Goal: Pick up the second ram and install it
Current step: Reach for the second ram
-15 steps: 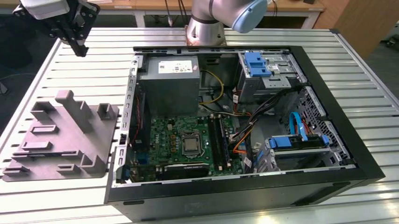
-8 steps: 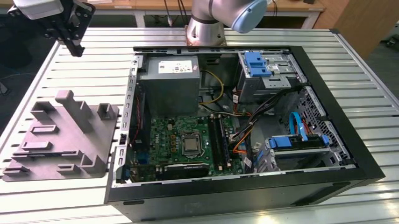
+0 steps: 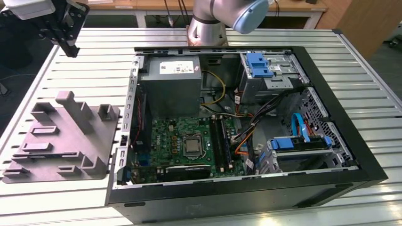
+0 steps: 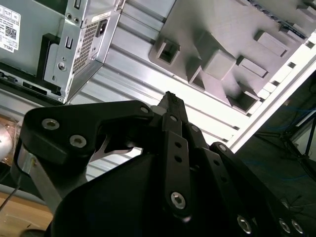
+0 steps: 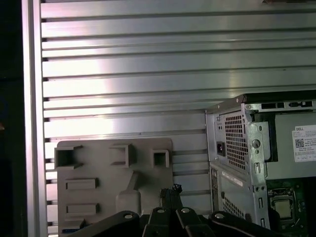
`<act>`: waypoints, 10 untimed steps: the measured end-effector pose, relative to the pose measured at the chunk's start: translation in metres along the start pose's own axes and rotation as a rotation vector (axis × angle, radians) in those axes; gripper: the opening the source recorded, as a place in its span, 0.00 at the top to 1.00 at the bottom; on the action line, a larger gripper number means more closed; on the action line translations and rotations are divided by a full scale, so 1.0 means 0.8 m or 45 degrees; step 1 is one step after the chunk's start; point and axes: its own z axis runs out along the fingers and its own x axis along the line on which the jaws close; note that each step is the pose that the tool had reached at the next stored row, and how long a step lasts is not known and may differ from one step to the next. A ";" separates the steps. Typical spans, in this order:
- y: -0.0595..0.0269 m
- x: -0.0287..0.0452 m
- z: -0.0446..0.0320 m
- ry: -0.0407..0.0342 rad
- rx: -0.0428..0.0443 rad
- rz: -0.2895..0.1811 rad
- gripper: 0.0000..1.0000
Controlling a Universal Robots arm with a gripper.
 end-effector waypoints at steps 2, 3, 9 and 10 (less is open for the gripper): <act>0.000 0.0037 -0.0002 0.0000 -0.001 0.000 0.90; -0.001 0.0060 -0.0002 -0.0001 -0.001 0.000 0.90; -0.002 0.0212 -0.0007 -0.0001 -0.001 0.000 0.90; -0.003 0.0245 -0.0007 -0.0001 -0.001 0.000 0.90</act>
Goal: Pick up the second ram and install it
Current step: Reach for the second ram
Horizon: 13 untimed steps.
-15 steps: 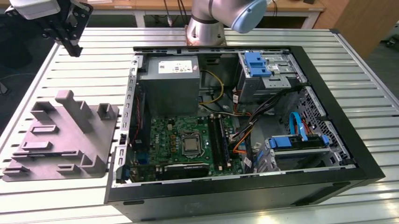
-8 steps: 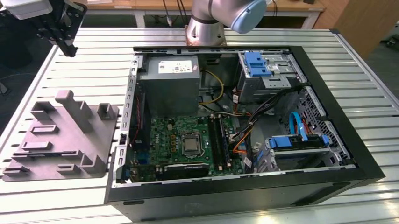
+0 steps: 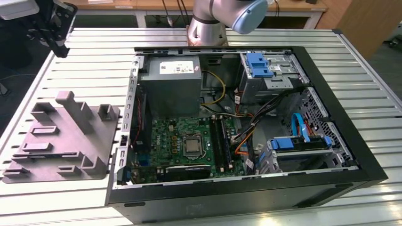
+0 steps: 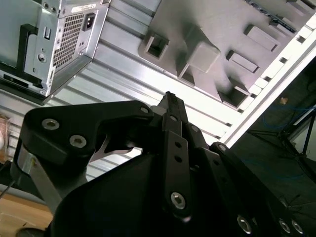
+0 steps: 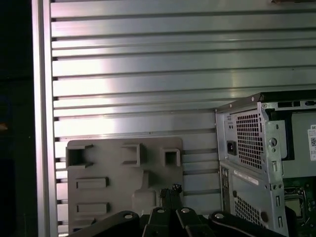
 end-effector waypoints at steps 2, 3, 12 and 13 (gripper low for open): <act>-0.001 0.0077 0.0001 -0.0001 0.000 0.000 0.90; -0.002 0.0120 0.0001 -0.0001 0.000 0.000 0.90; -0.014 0.0364 0.0008 0.0000 0.000 0.000 0.90; -0.016 0.0381 0.0010 -0.0001 0.000 0.000 0.90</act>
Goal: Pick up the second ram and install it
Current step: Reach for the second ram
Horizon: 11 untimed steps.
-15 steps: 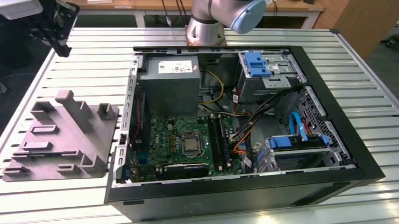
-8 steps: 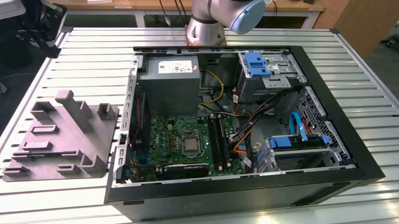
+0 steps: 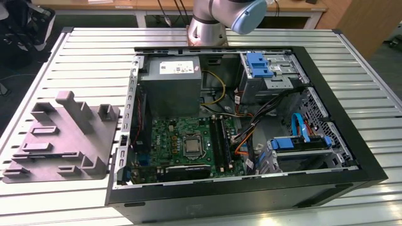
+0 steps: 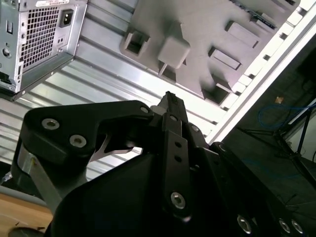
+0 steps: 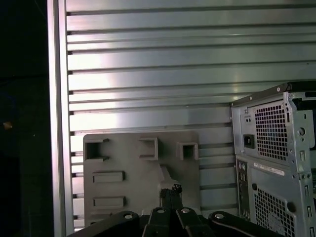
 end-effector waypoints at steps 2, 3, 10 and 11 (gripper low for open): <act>-0.006 0.0025 0.0003 0.0001 0.000 0.000 0.90; -0.009 0.0034 0.0006 0.0001 0.000 0.000 0.90; -0.036 0.0070 0.0027 0.0000 0.000 0.000 0.90; -0.040 0.0072 0.0031 0.0000 0.000 0.000 0.90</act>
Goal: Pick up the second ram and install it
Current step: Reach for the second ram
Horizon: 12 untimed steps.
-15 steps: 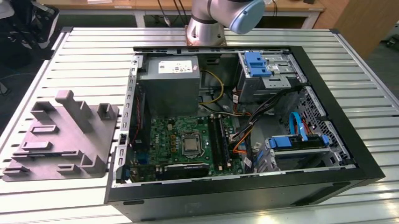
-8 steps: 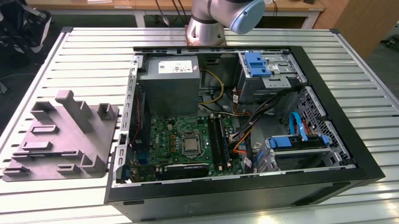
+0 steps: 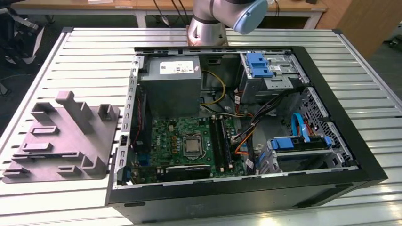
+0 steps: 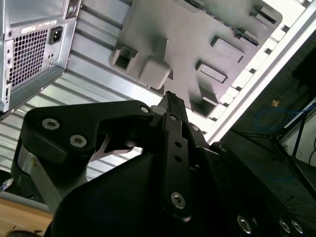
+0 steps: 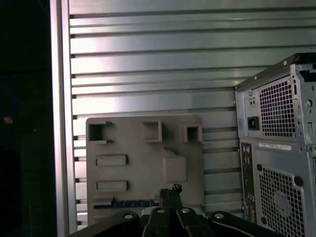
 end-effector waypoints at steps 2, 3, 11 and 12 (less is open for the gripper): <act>-0.008 0.0003 0.0007 0.0000 0.000 0.000 0.90; -0.012 0.0004 0.0009 0.0001 0.000 0.000 0.90; -0.041 0.0055 0.0051 -0.0001 0.000 0.000 0.90; -0.043 0.0072 0.0059 0.0001 0.000 0.000 0.90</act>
